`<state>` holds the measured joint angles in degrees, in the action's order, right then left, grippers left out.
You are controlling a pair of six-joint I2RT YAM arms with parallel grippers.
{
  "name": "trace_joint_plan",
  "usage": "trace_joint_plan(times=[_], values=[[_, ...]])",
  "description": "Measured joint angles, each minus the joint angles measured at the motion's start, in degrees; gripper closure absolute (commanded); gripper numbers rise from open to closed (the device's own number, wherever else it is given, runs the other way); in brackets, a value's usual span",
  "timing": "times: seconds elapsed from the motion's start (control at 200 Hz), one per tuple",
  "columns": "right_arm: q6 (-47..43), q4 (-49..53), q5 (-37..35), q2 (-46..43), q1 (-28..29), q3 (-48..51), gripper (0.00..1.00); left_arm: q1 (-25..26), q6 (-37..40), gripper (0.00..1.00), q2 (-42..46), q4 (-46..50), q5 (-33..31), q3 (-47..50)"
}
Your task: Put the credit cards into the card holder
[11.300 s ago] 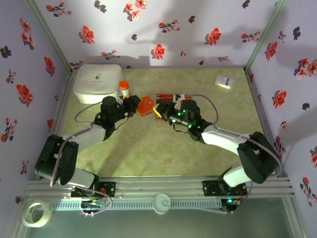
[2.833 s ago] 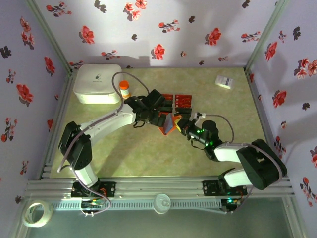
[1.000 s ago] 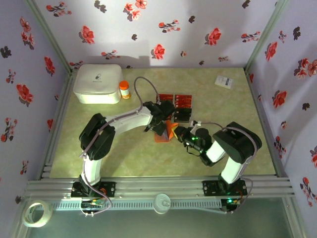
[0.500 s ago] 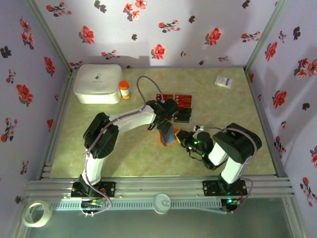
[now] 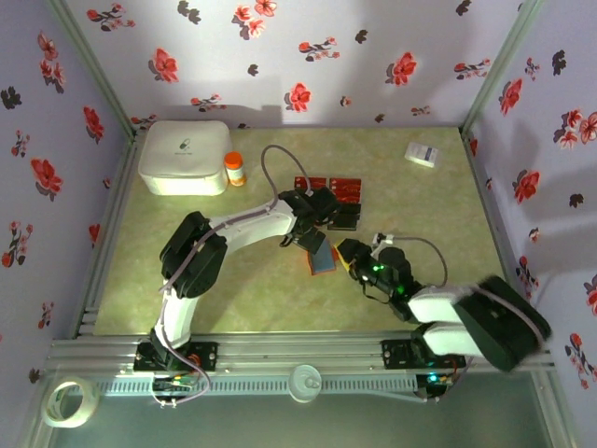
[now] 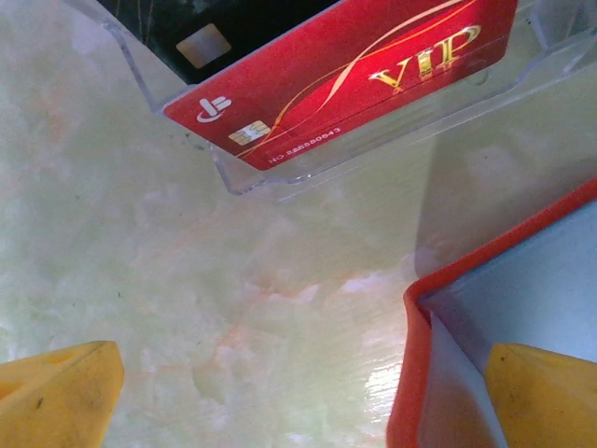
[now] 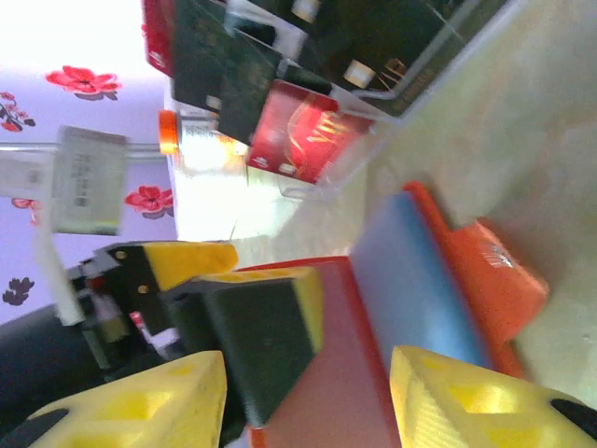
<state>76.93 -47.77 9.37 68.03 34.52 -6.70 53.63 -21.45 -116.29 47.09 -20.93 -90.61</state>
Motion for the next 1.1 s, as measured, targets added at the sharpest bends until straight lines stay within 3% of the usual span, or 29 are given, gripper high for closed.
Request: trace_joint_plan(times=[0.135,0.28,0.42,1.1], values=[[-6.8,25.7,-5.6,-20.4,0.0,-7.1,0.70,0.3,0.9,0.00,0.0,-1.0,0.1,0.1],[-11.8,38.4,-8.0,-27.8,-1.1,-10.9,0.89,0.4,1.3,0.00,0.0,-2.3,0.1,0.9],[-14.1,41.3,-6.9,-21.3,-1.4,-10.4,1.00,0.4,2.0,0.00,0.0,-3.6,0.1,1.9],[-16.5,26.9,-2.1,6.8,2.5,-14.5,1.00,0.4,2.2,0.00,2.9,-6.6,-0.1,4.5]])
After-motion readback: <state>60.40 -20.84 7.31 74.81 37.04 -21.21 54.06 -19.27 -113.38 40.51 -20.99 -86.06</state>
